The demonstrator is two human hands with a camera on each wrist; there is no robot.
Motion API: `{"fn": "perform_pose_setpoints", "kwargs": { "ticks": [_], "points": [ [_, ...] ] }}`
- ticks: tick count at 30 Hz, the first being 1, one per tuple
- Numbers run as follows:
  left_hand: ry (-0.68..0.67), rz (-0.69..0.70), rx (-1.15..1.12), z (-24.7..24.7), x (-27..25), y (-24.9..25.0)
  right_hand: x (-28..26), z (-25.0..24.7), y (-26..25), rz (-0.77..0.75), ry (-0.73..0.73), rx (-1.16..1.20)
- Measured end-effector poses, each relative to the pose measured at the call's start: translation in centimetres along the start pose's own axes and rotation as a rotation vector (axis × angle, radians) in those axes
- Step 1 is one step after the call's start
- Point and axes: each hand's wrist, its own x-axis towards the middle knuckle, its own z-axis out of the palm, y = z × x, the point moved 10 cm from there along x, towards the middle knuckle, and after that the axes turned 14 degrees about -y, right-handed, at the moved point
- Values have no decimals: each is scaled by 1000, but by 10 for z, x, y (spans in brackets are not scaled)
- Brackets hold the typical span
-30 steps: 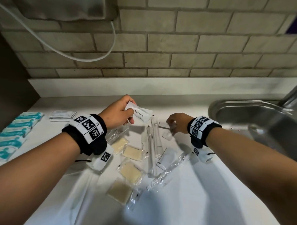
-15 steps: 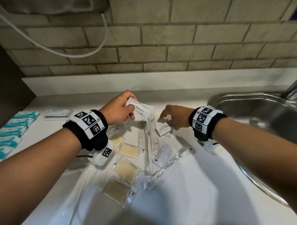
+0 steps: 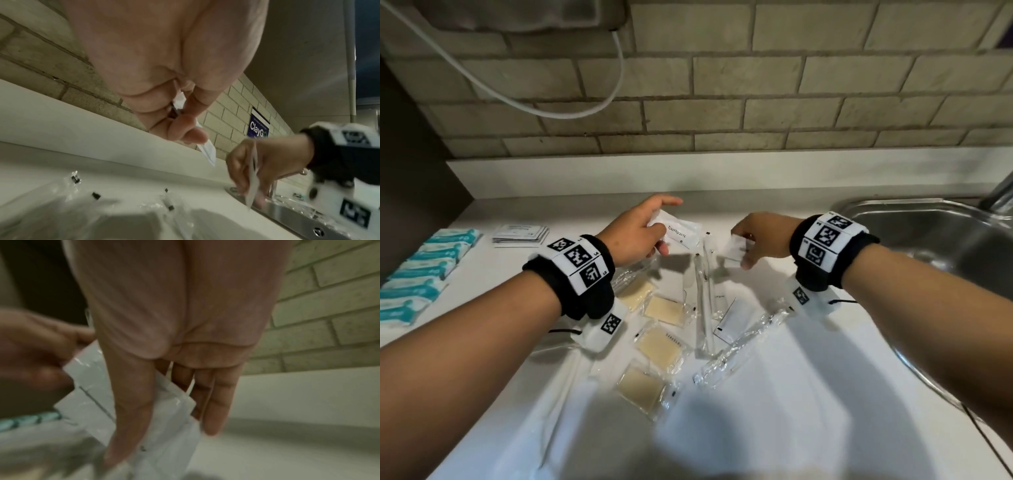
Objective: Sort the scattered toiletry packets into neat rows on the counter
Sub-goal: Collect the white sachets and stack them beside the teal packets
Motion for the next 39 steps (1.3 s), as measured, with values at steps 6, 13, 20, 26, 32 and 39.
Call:
{"fn": "perform_pose_setpoints", "kwargs": {
  "ticks": [6, 13, 20, 26, 32, 39],
  "points": [
    [-72, 33, -184, 34, -6, 16, -28, -24, -64, -167, 141, 26],
    [-136, 71, -257, 52, -11, 33, -38, -24, -64, -138, 225, 32],
    [12, 99, -185, 28, -7, 21, -43, -4, -42, -41, 269, 105],
    [104, 114, -221, 8, -19, 13, -27, 81, -13, 123, -139, -79],
    [82, 60, -208, 15, -23, 2, -10, 91, -1, 143, -209, 51],
    [148, -17, -190, 1, -33, -24, -23, 24, -20, -101, 199, 24]
  ]
}}
